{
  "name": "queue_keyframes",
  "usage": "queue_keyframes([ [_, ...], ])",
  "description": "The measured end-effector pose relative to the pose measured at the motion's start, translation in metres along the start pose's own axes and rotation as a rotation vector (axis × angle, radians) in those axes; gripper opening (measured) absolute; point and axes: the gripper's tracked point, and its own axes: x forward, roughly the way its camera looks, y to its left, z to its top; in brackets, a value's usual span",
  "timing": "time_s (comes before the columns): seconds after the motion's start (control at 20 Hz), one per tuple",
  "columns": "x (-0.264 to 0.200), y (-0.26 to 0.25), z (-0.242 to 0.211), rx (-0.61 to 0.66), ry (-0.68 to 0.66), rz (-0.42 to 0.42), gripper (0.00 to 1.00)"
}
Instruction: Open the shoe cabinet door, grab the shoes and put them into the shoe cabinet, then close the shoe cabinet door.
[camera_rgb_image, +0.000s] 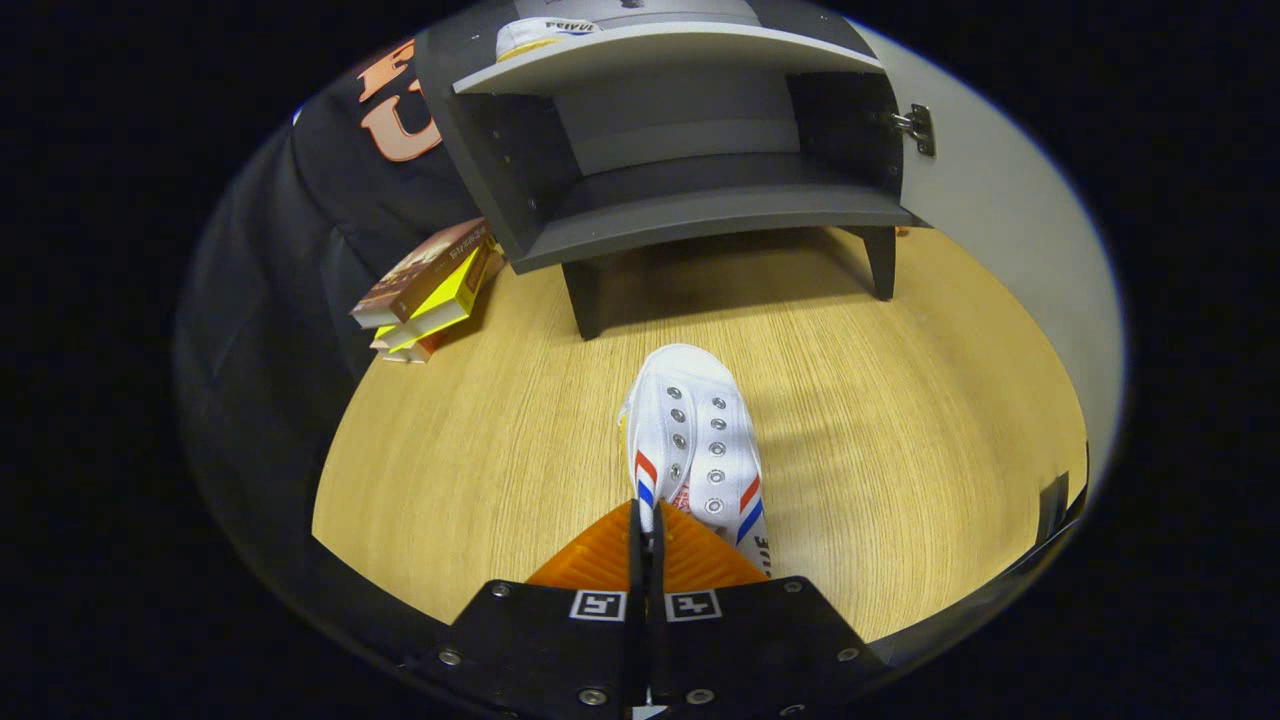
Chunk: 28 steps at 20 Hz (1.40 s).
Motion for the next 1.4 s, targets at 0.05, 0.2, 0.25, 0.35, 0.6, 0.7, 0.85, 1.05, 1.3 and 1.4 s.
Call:
queue_keyframes([
  [0.05, -0.005, 0.000, 0.007, -0.011, -0.016, 0.002, 0.00],
  [0.2, -0.019, 0.002, 0.031, -0.025, -0.055, 0.000, 0.00],
  [0.25, -0.026, 0.002, 0.039, -0.028, -0.068, -0.004, 0.00],
  [0.35, -0.041, -0.001, 0.055, -0.043, -0.086, -0.004, 0.00],
  [0.6, -0.077, -0.001, 0.103, -0.082, -0.147, -0.010, 0.00],
  [0.7, -0.095, -0.002, 0.130, -0.098, -0.198, -0.015, 0.00],
  [0.85, -0.125, -0.004, 0.165, -0.088, -0.261, -0.008, 0.00],
  [1.05, -0.155, -0.001, 0.212, -0.116, -0.350, -0.023, 0.00],
  [1.3, -0.169, -0.008, 0.276, -0.124, -0.416, -0.062, 0.00],
  [1.4, -0.168, -0.010, 0.297, -0.120, -0.430, -0.075, 0.00],
])
